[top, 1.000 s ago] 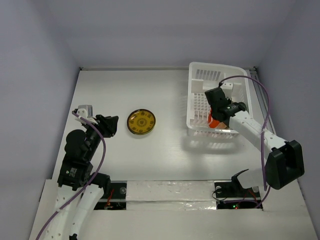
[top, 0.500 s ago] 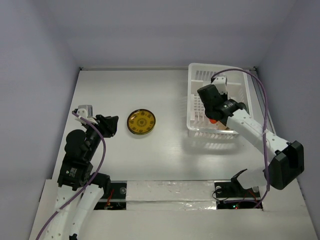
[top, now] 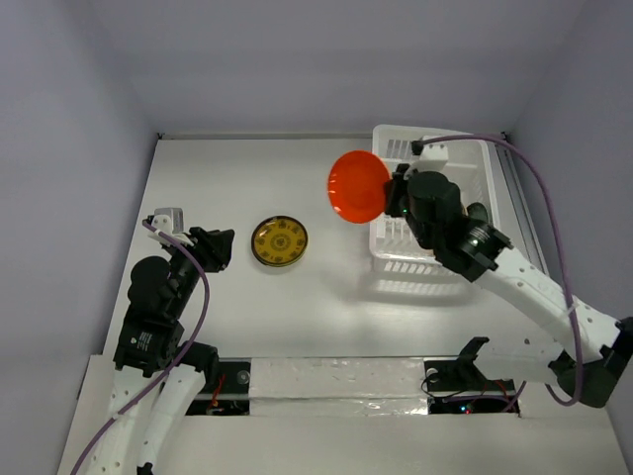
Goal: Unload the plates from the dish rack
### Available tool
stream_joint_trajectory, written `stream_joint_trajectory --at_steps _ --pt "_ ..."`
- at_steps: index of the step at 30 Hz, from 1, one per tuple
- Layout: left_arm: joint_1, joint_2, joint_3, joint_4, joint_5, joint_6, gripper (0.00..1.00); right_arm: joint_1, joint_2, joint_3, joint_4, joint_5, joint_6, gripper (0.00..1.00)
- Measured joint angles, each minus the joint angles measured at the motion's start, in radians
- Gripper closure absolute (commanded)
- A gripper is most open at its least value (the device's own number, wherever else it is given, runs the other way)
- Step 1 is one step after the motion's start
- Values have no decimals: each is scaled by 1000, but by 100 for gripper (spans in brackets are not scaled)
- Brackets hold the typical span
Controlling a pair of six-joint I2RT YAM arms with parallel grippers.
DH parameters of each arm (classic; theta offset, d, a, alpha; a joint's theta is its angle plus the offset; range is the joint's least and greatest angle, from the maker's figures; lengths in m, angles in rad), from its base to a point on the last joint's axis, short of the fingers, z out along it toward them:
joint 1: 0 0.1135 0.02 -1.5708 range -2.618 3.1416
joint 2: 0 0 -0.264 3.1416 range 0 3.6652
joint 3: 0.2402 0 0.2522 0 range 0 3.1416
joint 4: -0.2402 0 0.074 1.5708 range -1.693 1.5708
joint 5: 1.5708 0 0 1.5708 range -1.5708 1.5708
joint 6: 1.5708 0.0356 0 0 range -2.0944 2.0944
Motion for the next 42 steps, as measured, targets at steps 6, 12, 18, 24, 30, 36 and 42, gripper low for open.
stream_joint_trajectory --at_steps 6,12,18,24,30,36,42 --pt "0 0 0 0 -1 0 67 43 292 20 261 -327 105 100" --pt "0 0 0 0 -3 0 66 71 629 134 285 -470 193 100" --pt "0 0 0 0 -3 0 66 71 747 203 299 -498 253 99" --pt "0 0 0 0 -2 0 66 71 784 200 316 -483 301 95" --pt "0 0 0 0 -1 0 66 71 789 173 317 -459 332 71" --pt "0 0 0 0 0 0 66 71 789 167 311 -438 339 41" --pt "0 0 0 0 -1 0 66 71 768 167 246 -407 301 40"
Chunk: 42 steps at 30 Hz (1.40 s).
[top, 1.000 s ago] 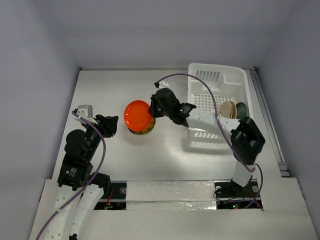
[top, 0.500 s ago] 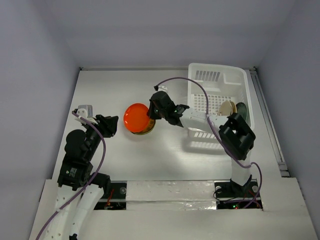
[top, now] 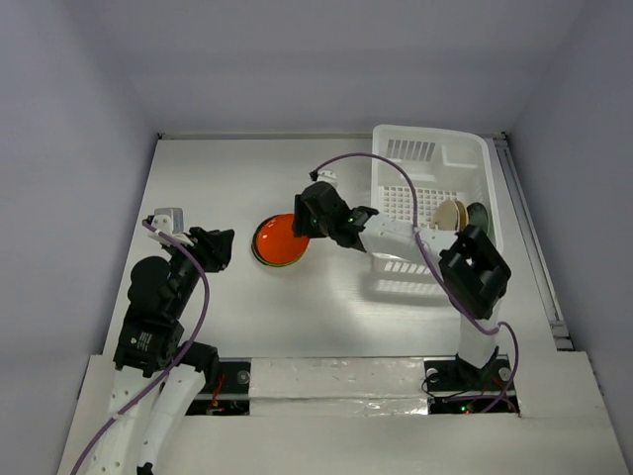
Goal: Unload the plates from the dish rack
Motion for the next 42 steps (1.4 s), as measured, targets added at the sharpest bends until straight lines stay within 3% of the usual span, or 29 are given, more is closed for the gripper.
stream_joint_trajectory --at_steps 4,6,7,8,14,16,17,18,20,29,38,42 --pt "0 -4 0 0 0 0 66 0 -83 -18 -63 64 -28 45" --pt "0 -8 0 0 0 0 66 -10 -158 -44 -94 119 -45 70" --pt "0 -10 0 0 0 0 66 -18 -204 -66 -102 143 -49 95" --pt "0 -13 0 0 1 0 66 -32 -256 -92 -115 167 -49 100" --pt "0 -37 0 0 2 0 66 -295 -641 -337 -161 288 -50 98" --pt "-2 -49 0 0 2 0 66 -377 -742 -394 -200 342 -51 89" --pt "-4 -54 0 0 1 0 66 -407 -780 -413 -226 360 -53 74" --pt "-8 -60 0 0 1 0 65 -429 -809 -426 -244 373 -53 66" --pt "-17 -66 0 0 1 0 65 -454 -843 -443 -294 405 -61 57" --pt "-54 -94 0 0 -4 0 65 -545 -739 -418 -424 417 -93 59" --pt "-74 -109 0 0 -8 0 64 -614 -647 -395 -417 388 -140 71" --pt "-80 -109 0 0 -8 0 64 -616 -606 -361 -418 395 -151 65"
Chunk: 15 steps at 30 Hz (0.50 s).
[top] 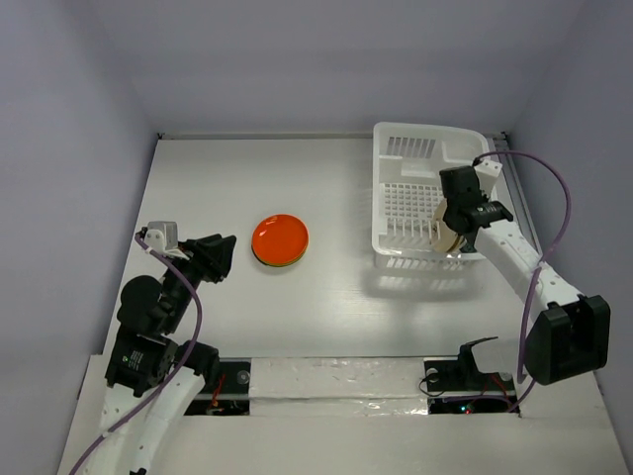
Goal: Unload the plates from the dish rack
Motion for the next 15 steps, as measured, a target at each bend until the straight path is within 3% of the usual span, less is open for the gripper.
stream_joint_trajectory --at_steps 4,8,10,15 --pt "-1 0 0 0 0 0 64 -3 -2 5 -19 5 -8 51" --pt "-1 0 0 0 0 0 64 -6 -55 13 -63 -13 -13 49" --pt "-1 0 0 0 0 0 64 -4 -85 32 -82 -17 -15 50" --pt "-1 0 0 0 0 0 64 -4 -114 63 -82 -39 -26 66"
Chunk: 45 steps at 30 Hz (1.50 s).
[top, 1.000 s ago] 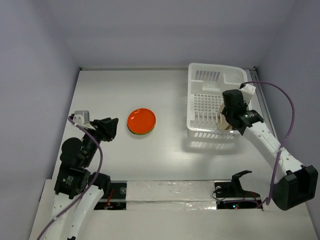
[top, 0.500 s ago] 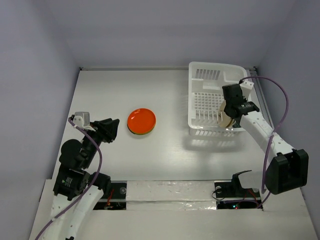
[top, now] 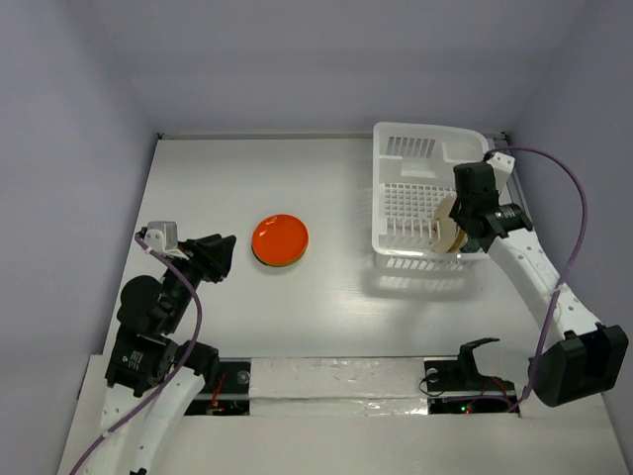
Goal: Unload the plates from the dish rack
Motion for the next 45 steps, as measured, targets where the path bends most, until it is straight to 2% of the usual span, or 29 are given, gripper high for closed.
stream_joint_trajectory --at_steps 4,8,12,16,17,19,23,36,42,45 --pt "0 0 0 0 -1 0 64 0 48 1 0 -29 -15 68" --pt "0 0 0 0 -2 0 64 0 132 2 3 -40 -22 61" --pt "0 0 0 0 -3 0 64 0 181 4 4 -26 -26 61" --pt "0 1 0 0 -3 0 64 2 222 13 3 5 -32 75" --pt "0 1 0 0 -3 0 64 4 228 14 3 11 -34 83" --pt "0 1 0 0 -3 0 64 8 234 18 -7 27 -46 92" --pt "0 1 0 0 -3 0 64 46 249 42 -56 71 -81 100" --pt "0 1 0 0 -3 0 64 214 305 201 -225 314 -140 100" --pt "0 1 0 0 -3 0 64 271 256 334 -267 359 -139 100" --pt "0 3 0 0 -3 0 64 325 193 373 -237 322 -135 100"
